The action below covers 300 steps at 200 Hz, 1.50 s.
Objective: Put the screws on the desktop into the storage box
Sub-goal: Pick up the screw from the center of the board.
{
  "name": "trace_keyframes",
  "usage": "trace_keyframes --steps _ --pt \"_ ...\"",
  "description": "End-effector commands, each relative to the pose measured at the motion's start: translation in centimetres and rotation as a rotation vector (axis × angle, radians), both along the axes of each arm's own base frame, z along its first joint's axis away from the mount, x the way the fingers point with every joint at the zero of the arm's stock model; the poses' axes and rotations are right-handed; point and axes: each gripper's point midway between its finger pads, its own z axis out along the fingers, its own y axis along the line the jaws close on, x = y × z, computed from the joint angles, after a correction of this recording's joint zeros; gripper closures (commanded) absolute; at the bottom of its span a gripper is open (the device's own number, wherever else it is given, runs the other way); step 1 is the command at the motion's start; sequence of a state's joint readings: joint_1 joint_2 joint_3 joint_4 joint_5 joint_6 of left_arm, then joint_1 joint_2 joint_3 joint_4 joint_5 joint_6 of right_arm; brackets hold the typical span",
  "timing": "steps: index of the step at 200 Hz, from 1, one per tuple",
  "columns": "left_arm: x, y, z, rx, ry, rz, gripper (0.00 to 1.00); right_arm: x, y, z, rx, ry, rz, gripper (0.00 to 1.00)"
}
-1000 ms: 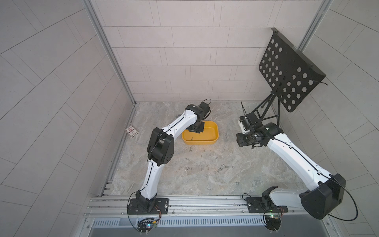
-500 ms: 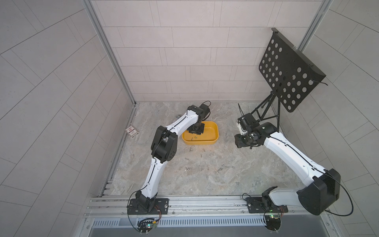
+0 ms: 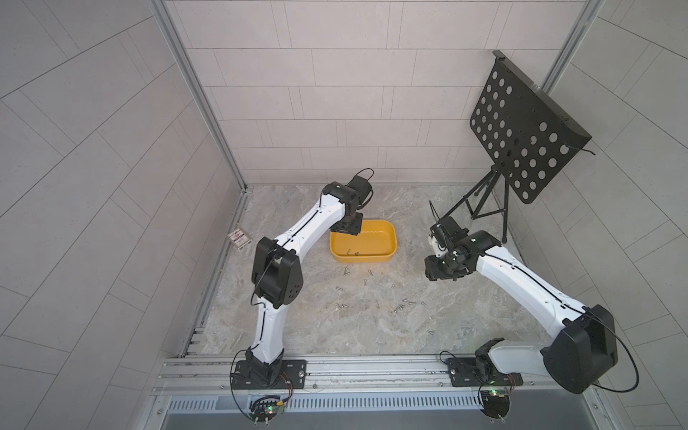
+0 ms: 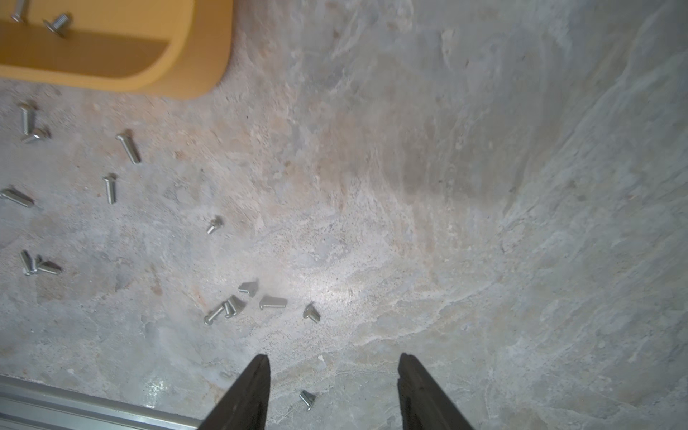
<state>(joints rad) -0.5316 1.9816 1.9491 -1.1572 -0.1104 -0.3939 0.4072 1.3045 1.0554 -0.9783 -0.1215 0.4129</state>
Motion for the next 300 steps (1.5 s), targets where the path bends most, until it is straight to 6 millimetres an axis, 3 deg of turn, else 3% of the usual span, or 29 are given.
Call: trace_keyframes --steps 1,44,96,230,300 --pt "-1.2 3.3 1.6 0.047 -0.018 0.027 0.53 -2.0 0.2 -0.4 0.033 0.033 -0.032 0.41" --pt "-2.9 8.9 1.3 0.054 -0.006 0.109 0.51 -6.3 0.4 -2.3 0.039 0.110 -0.027 0.41" --pt "-4.8 12.3 -1.0 0.011 0.015 0.196 0.51 -9.4 0.4 -4.5 0.038 0.178 -0.045 0.41" --pt "-5.0 13.7 -3.5 -0.004 0.061 0.235 0.51 -11.6 1.8 -8.5 -0.025 0.292 -0.018 0.42" --pt "-4.9 13.9 -4.1 -0.012 0.077 0.245 0.51 -12.7 2.3 -10.0 -0.022 0.329 -0.007 0.48"
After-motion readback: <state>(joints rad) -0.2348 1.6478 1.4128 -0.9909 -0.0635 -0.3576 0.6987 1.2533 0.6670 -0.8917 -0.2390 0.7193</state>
